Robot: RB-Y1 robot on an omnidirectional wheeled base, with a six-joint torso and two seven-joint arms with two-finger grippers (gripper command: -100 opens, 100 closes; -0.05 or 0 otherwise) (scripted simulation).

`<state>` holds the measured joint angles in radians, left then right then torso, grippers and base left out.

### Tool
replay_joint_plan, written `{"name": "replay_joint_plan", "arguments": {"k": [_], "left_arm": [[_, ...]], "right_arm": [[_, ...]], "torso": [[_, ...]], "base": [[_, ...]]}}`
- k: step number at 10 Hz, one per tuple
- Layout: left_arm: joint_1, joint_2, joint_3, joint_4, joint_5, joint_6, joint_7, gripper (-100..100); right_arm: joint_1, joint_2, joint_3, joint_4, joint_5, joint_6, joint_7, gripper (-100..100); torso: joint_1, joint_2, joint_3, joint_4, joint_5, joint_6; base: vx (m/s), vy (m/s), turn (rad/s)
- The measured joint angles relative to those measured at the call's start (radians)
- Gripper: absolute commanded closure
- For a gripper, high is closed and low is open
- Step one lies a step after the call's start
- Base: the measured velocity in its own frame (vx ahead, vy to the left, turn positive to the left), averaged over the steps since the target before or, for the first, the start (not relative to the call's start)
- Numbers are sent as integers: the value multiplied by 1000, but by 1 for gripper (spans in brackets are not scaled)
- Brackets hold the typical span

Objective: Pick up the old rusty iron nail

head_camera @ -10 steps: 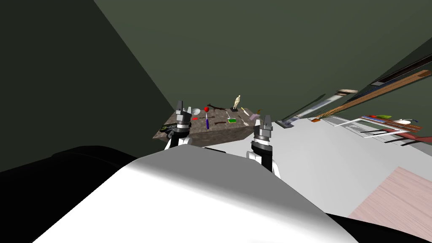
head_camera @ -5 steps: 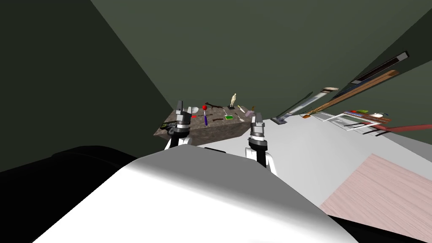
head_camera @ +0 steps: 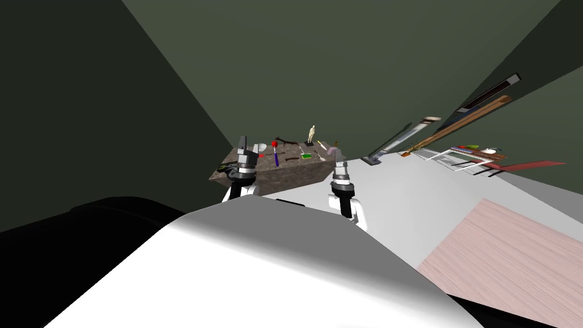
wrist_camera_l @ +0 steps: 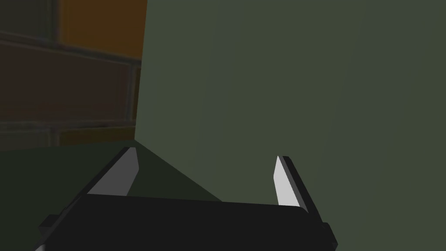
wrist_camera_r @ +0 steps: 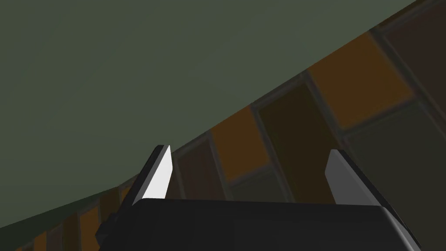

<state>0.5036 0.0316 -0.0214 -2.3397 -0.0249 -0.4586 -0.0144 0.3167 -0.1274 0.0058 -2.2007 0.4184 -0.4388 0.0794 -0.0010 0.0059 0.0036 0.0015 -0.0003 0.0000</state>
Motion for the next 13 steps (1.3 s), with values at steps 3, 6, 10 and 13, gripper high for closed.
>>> {"name": "replay_joint_plan", "arguments": {"k": [3, 6, 10, 13], "left_arm": [[0, 0, 0, 0, 0, 0, 0, 0], [0, 0, 0, 0, 0, 0, 0, 0], [0, 0, 0, 0, 0, 0, 0, 0], [0, 0, 0, 0, 0, 0, 0, 0]], "right_arm": [[-65, -6, 10, 43, 91, -26, 12, -100], [-123, -4, 19, 95, 178, -63, 27, -100], [-181, -3, 32, 138, 281, -81, 39, -100], [-227, -6, 41, 175, 357, -104, 47, -100]], "torso": [[-1, 0, 0, 0, 0, 0], [1, 0, 0, 0, 0, 0], [2, -3, -2, -1, 0, 0], [2, -3, -2, -1, 0, 0]], "base": [[-90, -35, -45], [-75, -13, -38], [-55, -19, -40], [-53, -9, -23]]}}
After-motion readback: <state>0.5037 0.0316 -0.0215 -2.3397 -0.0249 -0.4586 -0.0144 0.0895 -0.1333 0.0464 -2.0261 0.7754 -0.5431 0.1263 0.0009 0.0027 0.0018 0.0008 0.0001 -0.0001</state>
